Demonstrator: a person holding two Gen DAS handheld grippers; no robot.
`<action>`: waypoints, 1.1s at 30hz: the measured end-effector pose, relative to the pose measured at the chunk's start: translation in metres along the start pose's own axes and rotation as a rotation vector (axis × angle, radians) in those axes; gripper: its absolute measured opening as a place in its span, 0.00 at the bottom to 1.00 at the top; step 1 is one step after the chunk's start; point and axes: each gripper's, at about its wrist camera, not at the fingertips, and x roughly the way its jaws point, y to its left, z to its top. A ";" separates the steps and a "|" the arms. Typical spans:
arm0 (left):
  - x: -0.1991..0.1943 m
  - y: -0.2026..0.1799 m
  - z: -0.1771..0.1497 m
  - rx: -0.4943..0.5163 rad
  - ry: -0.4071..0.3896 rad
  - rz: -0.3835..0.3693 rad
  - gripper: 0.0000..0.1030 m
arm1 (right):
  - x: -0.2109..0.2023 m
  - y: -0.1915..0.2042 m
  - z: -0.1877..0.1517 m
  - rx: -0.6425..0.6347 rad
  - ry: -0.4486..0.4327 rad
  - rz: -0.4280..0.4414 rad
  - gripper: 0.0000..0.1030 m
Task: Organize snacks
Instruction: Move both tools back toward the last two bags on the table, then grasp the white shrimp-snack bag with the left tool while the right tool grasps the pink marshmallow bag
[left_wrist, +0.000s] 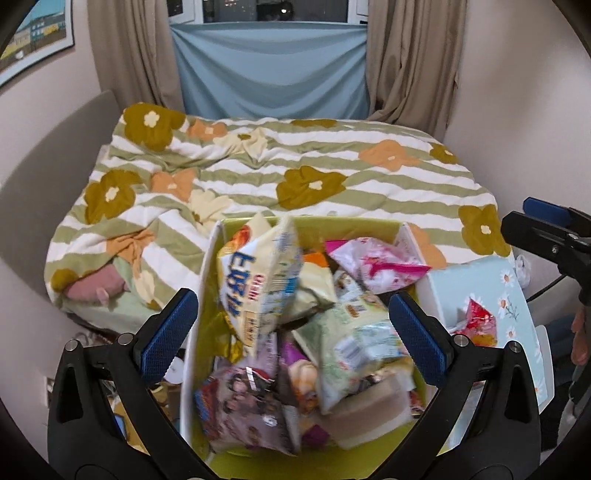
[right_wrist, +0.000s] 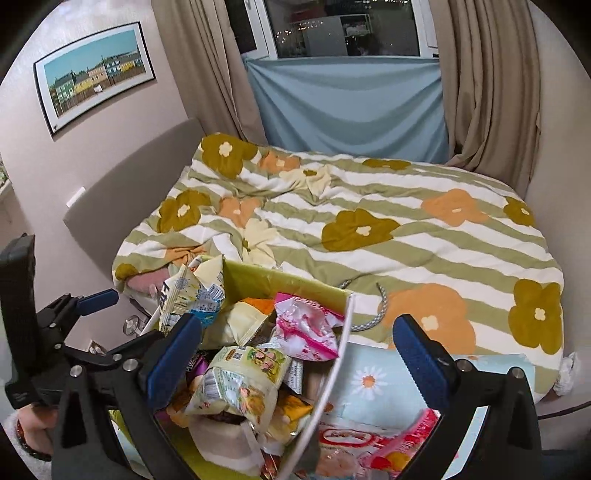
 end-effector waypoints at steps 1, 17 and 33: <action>-0.003 -0.005 0.000 0.004 -0.003 0.005 1.00 | -0.005 -0.004 -0.001 -0.001 -0.001 -0.012 1.00; -0.009 -0.176 -0.039 0.003 0.030 -0.010 1.00 | -0.062 -0.128 -0.058 -0.062 0.045 -0.008 1.00; 0.048 -0.253 -0.115 0.009 0.118 0.091 1.00 | -0.012 -0.190 -0.123 -0.176 0.208 0.159 1.00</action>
